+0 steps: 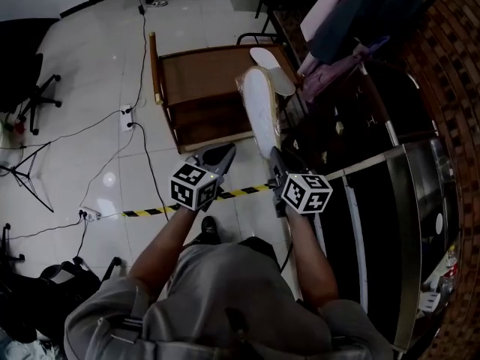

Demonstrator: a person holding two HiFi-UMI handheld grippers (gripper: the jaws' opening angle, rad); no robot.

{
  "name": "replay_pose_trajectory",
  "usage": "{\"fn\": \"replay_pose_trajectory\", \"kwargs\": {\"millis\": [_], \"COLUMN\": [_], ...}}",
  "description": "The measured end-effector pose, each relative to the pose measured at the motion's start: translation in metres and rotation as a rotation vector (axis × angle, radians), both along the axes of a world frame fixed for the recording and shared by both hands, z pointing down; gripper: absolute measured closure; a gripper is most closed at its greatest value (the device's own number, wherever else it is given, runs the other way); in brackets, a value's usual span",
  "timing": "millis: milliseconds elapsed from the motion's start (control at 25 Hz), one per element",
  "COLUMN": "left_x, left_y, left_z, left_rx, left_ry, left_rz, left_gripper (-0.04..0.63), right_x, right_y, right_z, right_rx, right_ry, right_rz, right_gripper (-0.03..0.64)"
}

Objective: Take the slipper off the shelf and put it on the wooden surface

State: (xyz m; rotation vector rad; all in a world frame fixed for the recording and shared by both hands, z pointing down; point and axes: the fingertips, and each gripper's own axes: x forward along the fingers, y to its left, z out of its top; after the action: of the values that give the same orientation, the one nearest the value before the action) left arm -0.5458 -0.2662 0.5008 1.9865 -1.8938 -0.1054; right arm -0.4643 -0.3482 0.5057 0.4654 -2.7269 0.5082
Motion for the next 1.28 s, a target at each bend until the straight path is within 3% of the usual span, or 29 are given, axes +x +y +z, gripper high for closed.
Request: {"fn": "replay_pose_trajectory", "kwargs": {"millis": [360, 880, 1280], "left_x": [-0.089, -0.192, -0.241], "left_y": [-0.01, -0.067, -0.092], "left_z": [0.007, 0.03, 0.036], "left_rx": [-0.012, -0.078, -0.127], "left_ry": [0.011, 0.032, 0.027], "left_rz": [-0.104, -0.26, -0.369], "left_gripper": [0.592, 0.592, 0.592], "right_x": [-0.106, -0.251, -0.314], "right_y": [-0.035, -0.103, -0.124], "right_z": [0.011, 0.087, 0.157], "right_rx": [-0.019, -0.098, -0.16], "right_ry": [0.007, 0.074, 0.17], "right_rz": [-0.065, -0.182, -0.226], "right_gripper": [0.566, 0.565, 0.561]}}
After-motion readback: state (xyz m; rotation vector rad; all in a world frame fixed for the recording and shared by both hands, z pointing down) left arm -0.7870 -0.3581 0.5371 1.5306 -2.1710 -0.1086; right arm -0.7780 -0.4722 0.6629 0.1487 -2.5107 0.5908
